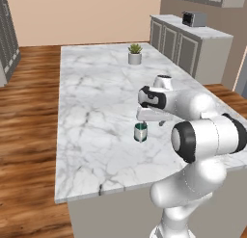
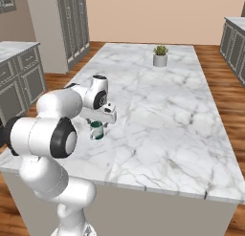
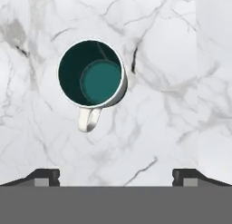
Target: Clear the mugs and bowl far away from the sink.
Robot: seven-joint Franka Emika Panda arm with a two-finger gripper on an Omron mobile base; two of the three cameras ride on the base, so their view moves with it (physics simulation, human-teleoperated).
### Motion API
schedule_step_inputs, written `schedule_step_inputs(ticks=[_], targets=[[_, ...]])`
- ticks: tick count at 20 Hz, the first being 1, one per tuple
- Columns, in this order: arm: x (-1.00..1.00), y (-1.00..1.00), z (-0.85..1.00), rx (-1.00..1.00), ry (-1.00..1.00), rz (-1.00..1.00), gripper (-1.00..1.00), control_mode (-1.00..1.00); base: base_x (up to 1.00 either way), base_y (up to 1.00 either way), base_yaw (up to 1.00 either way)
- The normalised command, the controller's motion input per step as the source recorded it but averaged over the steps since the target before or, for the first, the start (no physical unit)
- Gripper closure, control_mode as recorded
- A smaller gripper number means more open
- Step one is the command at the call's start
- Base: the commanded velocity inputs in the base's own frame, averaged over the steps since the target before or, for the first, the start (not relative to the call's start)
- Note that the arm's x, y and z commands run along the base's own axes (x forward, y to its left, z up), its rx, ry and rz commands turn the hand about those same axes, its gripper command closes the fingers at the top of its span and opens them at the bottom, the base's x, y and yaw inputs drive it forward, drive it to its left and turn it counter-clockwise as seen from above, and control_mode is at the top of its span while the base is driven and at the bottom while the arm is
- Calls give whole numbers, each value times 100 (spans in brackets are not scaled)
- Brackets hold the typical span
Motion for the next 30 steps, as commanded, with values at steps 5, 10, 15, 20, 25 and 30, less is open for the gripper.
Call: schedule_step_inputs(ticks=[5, 10, 15, 20, 25, 30], targets=[[-84, 5, 98, 0, 4, -1, -100, -100, 0, 0, 0], [-98, 4, 70, -5, -6, 8, -100, -100, 0, 0, 0], [-86, 8, 55, -9, -20, 8, -100, -100, 0, 0, 0], [-52, 4, 27, 2, -29, 0, -100, -100, 0, 0, 0], [-20, 15, 28, 1, -36, 0, -100, -100, 0, 0, 0], [-32, 0, 65, 1, -16, -6, -100, -100, 0, 0, 0]])
